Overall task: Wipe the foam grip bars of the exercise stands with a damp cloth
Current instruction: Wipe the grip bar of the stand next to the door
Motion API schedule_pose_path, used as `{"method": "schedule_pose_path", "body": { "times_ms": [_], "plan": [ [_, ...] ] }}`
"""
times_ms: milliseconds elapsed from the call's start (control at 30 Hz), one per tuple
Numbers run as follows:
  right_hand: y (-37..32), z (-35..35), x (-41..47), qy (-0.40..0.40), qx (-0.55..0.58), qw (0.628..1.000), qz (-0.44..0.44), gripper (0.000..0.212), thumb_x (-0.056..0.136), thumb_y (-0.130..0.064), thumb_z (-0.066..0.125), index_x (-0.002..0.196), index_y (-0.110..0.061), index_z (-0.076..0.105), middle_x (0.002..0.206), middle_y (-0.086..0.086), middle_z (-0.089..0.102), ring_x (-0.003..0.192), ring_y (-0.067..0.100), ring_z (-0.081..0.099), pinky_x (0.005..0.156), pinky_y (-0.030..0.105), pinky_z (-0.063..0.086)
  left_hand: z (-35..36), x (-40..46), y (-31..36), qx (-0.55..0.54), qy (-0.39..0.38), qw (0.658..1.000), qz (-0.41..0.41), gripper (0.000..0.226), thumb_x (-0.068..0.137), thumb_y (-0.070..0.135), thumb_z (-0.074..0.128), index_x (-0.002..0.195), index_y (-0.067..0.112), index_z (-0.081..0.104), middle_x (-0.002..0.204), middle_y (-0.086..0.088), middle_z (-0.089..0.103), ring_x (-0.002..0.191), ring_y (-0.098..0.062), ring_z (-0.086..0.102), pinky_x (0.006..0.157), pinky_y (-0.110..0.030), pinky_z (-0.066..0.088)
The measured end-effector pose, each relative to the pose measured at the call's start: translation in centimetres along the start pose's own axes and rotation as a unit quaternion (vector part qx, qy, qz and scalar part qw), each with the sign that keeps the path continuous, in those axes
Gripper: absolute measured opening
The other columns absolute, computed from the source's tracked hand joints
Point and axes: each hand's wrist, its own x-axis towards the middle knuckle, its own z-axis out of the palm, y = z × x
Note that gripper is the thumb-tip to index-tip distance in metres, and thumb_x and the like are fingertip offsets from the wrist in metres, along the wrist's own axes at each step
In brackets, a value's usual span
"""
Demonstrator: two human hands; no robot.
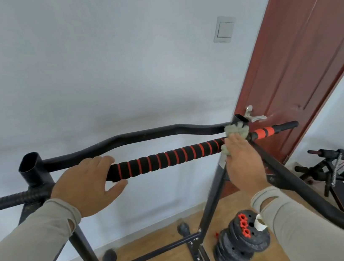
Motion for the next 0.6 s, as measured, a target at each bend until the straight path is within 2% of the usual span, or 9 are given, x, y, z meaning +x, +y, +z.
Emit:
{"method": "schedule_pose_path", "body": {
  "times_ms": [100, 200, 300, 367, 433, 533, 600],
  "plan": [
    [-7.2, 0.7, -1.8, 0.015, 0.045, 0.995, -0.087, 0.034, 0.092, -0.01, 0.055, 0.123, -0.008, 0.068, 0.13, 0.011, 0.068, 0.126, 0.03, 0.061, 0.115, 0.049, 0.042, -0.3, 0.4, -0.2, -0.01, -0.035, 0.999, -0.013, 0.043, 0.08, 0.063, 0.065, 0.102, 0.031, 0.049, 0.077, 0.015, 0.053, 0.065, -0.009, 0.054, 0.058, -0.026, 0.047],
    [-15.5, 1.7, -5.2, 0.038, 0.11, 0.974, -0.194, 0.039, 0.1, -0.019, 0.049, 0.136, -0.012, 0.063, 0.141, 0.008, 0.063, 0.137, 0.025, 0.054, 0.12, 0.048, 0.035, -0.6, 0.7, 0.1, -0.013, -0.045, 0.998, -0.044, 0.027, 0.084, 0.048, 0.065, 0.095, 0.031, 0.047, 0.076, 0.014, 0.054, 0.064, -0.01, 0.055, 0.059, -0.029, 0.051],
    [-21.3, 2.7, -7.5, 0.056, 0.159, 0.941, -0.295, 0.041, 0.104, -0.023, 0.042, 0.138, -0.012, 0.062, 0.143, 0.007, 0.061, 0.139, 0.022, 0.052, 0.122, 0.043, 0.032, -0.6, 0.6, 0.0, 0.001, -0.057, 0.998, -0.037, 0.019, 0.085, 0.033, 0.061, 0.089, 0.029, 0.042, 0.077, 0.012, 0.056, 0.068, -0.015, 0.059, 0.055, -0.031, 0.042],
    [-21.4, 3.0, -7.0, 0.048, 0.142, 0.931, -0.332, 0.041, 0.105, -0.021, 0.04, 0.14, -0.012, 0.061, 0.146, 0.007, 0.058, 0.142, 0.021, 0.048, 0.123, 0.042, 0.03, -0.6, 0.4, -0.5, 0.008, -0.063, 0.998, -0.03, 0.019, 0.084, 0.034, 0.059, 0.086, 0.029, 0.041, 0.075, 0.013, 0.056, 0.068, -0.016, 0.06, 0.054, -0.031, 0.041],
    [-19.2, 2.9, -5.9, 0.038, 0.114, 0.927, -0.355, 0.042, 0.105, -0.016, 0.04, 0.144, -0.012, 0.056, 0.151, 0.007, 0.053, 0.145, 0.022, 0.043, 0.124, 0.044, 0.029, -0.8, 0.3, -0.8, -0.003, -0.066, 0.997, -0.036, 0.019, 0.083, 0.046, 0.058, 0.087, 0.032, 0.047, 0.072, 0.013, 0.058, 0.065, -0.013, 0.061, 0.054, -0.031, 0.046],
    [-13.3, 2.6, -3.9, 0.059, 0.08, 0.946, -0.31, 0.047, 0.1, -0.007, 0.04, 0.145, -0.011, 0.054, 0.151, 0.007, 0.053, 0.142, 0.022, 0.047, 0.124, 0.044, 0.026, -1.2, 0.5, -0.8, -0.009, -0.078, 0.996, -0.039, 0.021, 0.084, 0.054, 0.056, 0.086, 0.035, 0.047, 0.064, 0.015, 0.055, 0.056, -0.004, 0.054, 0.051, -0.023, 0.042],
    [-8.7, 2.3, -2.0, 0.068, 0.027, 0.964, -0.256, 0.052, 0.089, 0.002, 0.058, 0.14, -0.007, 0.059, 0.145, 0.01, 0.058, 0.137, 0.025, 0.054, 0.121, 0.047, 0.027, -1.5, 0.6, -0.7, -0.002, -0.086, 0.996, -0.037, 0.022, 0.083, 0.056, 0.056, 0.084, 0.036, 0.047, 0.062, 0.015, 0.054, 0.052, -0.003, 0.053, 0.048, -0.019, 0.034]
  ]
}}
